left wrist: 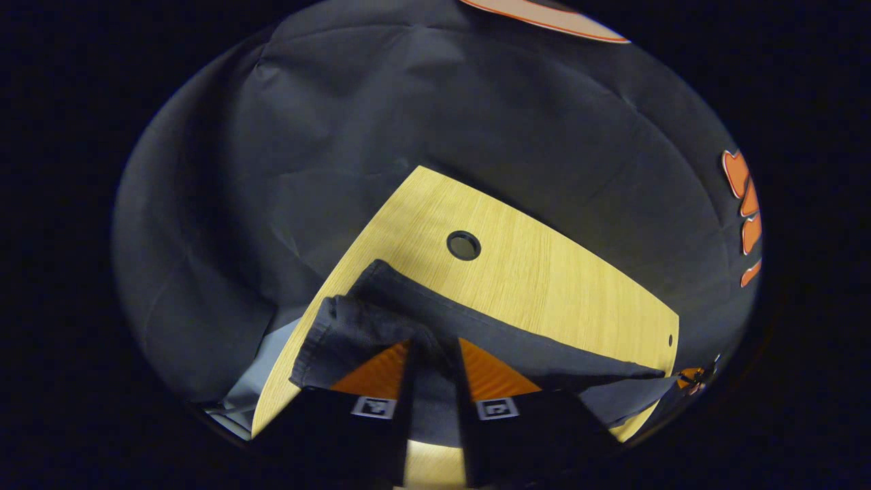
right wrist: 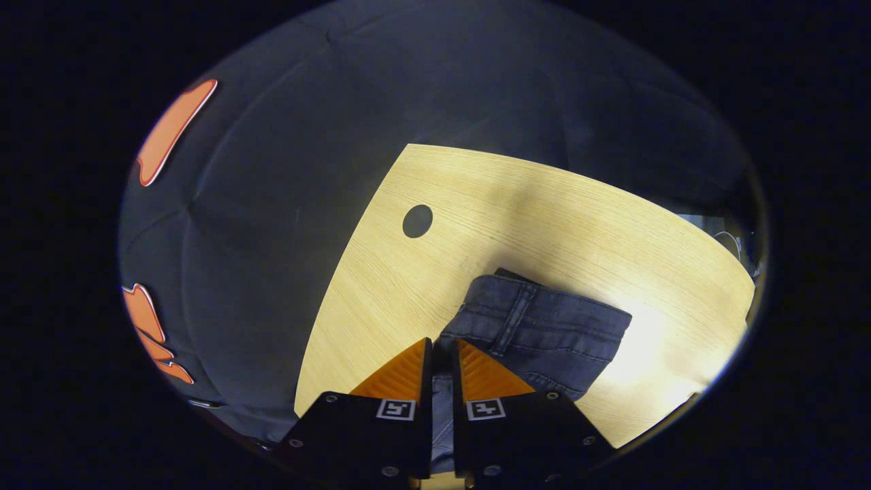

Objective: Grasp the waist and the cuffs of the jeans and fold them to make the two legs overlap; first hold the waist and fold one-third of the jeans toward the cuffs, then hold the cuffs and fold the remaining one-third in the same direction to finish folding.

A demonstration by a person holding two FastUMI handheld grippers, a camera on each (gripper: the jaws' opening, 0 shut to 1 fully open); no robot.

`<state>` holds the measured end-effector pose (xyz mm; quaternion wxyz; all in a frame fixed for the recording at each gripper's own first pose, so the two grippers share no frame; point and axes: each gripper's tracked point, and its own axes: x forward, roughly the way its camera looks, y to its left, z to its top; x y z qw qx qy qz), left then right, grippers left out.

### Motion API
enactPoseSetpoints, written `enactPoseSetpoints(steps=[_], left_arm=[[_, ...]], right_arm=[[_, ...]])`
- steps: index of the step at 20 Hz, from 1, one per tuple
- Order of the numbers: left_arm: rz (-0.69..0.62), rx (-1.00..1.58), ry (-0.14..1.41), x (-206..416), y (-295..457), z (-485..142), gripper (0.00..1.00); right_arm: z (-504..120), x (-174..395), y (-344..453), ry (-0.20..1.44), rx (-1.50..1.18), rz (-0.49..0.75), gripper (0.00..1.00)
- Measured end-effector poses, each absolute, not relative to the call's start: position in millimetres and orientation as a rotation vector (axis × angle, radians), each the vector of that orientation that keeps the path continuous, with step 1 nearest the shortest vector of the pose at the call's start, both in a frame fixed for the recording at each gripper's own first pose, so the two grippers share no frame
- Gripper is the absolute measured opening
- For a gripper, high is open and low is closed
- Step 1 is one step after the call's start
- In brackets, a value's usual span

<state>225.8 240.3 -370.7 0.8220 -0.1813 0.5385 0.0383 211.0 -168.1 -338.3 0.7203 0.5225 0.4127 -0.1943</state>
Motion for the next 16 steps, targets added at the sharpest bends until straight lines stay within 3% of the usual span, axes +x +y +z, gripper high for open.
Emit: enactPoseSetpoints(steps=[1, 2, 3, 4, 5, 7, 12, 16], left_arm=[[0.084, -0.345, 1.143, 227, 245, -375, 0.50], [0.086, -0.309, 1.143, 229, 250, -374, 0.67], [0.078, -0.296, 1.148, 227, 249, -372, 0.83], [0.071, -0.290, 1.142, 229, 247, -370, 0.83], [0.068, -0.282, 1.136, 229, 245, -369, 0.87], [0.055, -0.218, 1.152, 224, 250, -368, 0.92], [-0.018, -0.040, 1.142, 214, 244, -346, 0.98], [-0.131, -0.151, 1.212, 185, 219, -341, 0.98]], right_arm=[[-338, 213, -170, 0.893, 1.141, -0.427, 0.21], [-335, 213, -175, 0.881, 1.124, -0.427, 0.14], [-331, 208, -178, 0.876, 1.107, -0.420, 0.40], [-325, 199, -184, 0.874, 1.088, -0.417, 0.48], [-323, 193, -188, 0.875, 1.060, -0.411, 0.66], [-330, 168, -194, 0.906, 0.981, -0.426, 0.83], [-369, 116, -188, 1.013, 0.948, -0.446, 0.95], [-399, 92, -182, 1.054, 1.017, -0.479, 0.98]])
